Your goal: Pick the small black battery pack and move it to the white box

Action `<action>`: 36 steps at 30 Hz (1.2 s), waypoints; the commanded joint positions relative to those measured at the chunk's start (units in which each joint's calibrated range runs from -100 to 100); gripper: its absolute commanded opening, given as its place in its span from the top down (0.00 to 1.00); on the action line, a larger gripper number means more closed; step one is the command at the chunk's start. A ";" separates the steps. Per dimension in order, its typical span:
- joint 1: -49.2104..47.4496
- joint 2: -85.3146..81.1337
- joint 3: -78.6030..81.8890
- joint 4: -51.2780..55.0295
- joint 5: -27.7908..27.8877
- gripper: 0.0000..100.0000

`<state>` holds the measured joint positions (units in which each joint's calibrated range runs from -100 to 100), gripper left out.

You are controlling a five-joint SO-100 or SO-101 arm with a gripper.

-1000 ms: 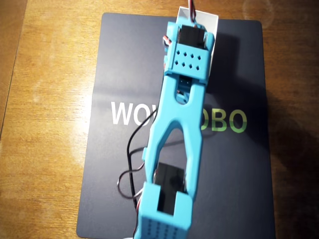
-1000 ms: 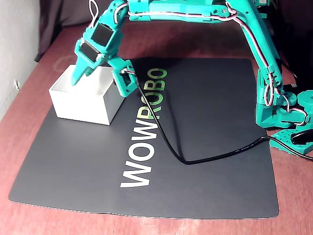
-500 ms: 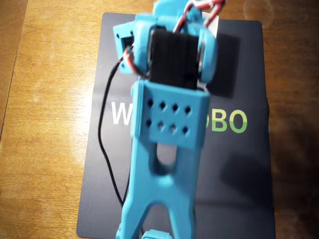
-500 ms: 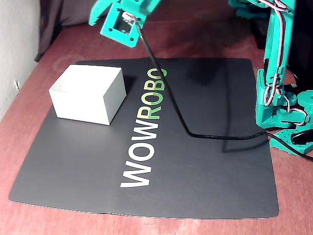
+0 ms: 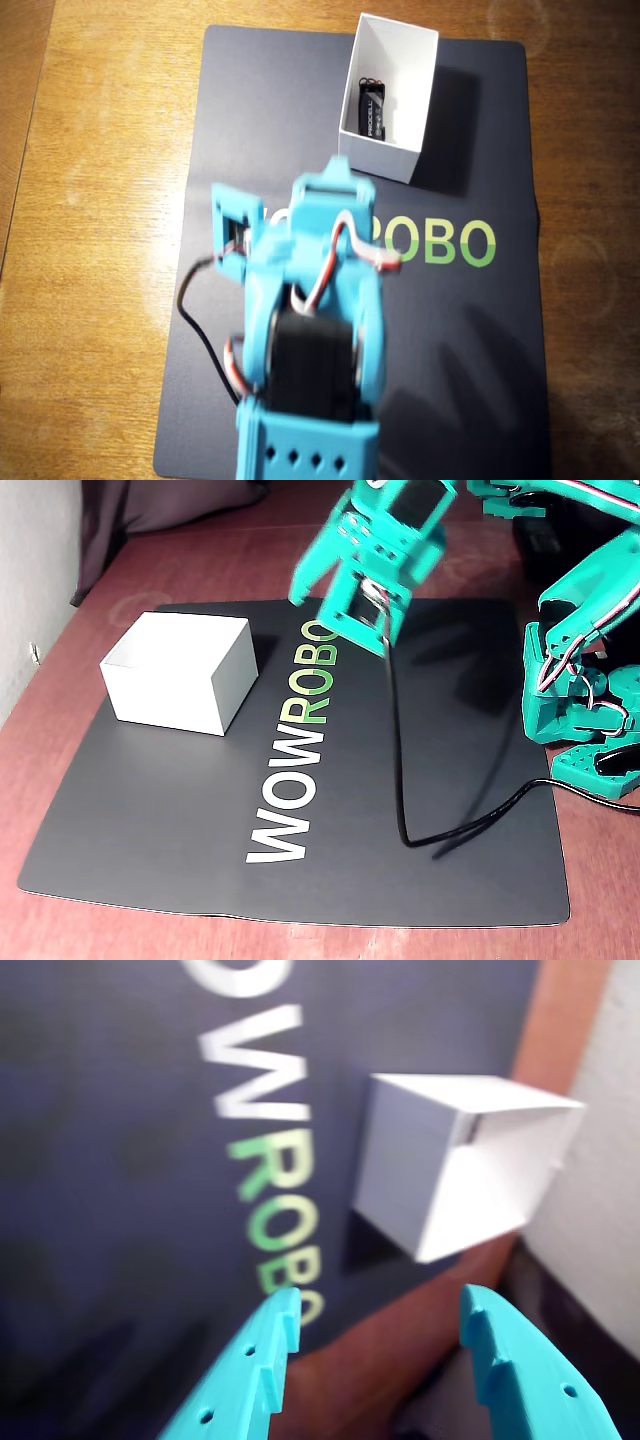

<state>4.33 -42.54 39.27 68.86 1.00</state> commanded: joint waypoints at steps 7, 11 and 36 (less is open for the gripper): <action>-0.40 -21.33 30.89 -5.93 -0.21 0.81; -0.40 -27.65 35.69 -5.41 0.17 0.81; -11.31 -53.95 52.02 -0.24 0.28 0.96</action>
<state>-6.43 -95.93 90.73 68.34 1.05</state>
